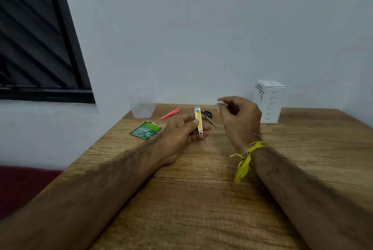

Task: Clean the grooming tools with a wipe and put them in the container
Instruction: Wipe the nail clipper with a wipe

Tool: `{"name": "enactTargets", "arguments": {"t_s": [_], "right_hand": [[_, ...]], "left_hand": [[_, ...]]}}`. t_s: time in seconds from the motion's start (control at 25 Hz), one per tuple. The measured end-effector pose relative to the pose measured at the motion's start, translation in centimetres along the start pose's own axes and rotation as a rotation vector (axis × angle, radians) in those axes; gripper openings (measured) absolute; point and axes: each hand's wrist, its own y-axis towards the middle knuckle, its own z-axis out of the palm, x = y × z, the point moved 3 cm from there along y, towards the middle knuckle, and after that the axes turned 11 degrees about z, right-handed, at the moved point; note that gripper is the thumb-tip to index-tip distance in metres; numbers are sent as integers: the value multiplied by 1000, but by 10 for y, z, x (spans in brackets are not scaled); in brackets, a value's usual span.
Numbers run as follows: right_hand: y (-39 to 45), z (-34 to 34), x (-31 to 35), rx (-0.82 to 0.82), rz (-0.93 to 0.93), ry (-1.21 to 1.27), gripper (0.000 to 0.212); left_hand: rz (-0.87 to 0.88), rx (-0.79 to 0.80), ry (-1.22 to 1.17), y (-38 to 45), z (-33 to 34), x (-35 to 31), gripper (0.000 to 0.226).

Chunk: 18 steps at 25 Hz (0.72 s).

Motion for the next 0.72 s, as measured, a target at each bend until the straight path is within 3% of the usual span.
{"name": "enactTargets", "arguments": {"t_s": [0.28, 0.72], "right_hand": [[-8, 13, 0, -4, -367, -227, 3], [-14, 14, 0, 109, -532, -338, 13]], "left_hand": [[81, 173, 73, 3, 5, 9, 28], [64, 143, 74, 3, 4, 9, 32]]}}
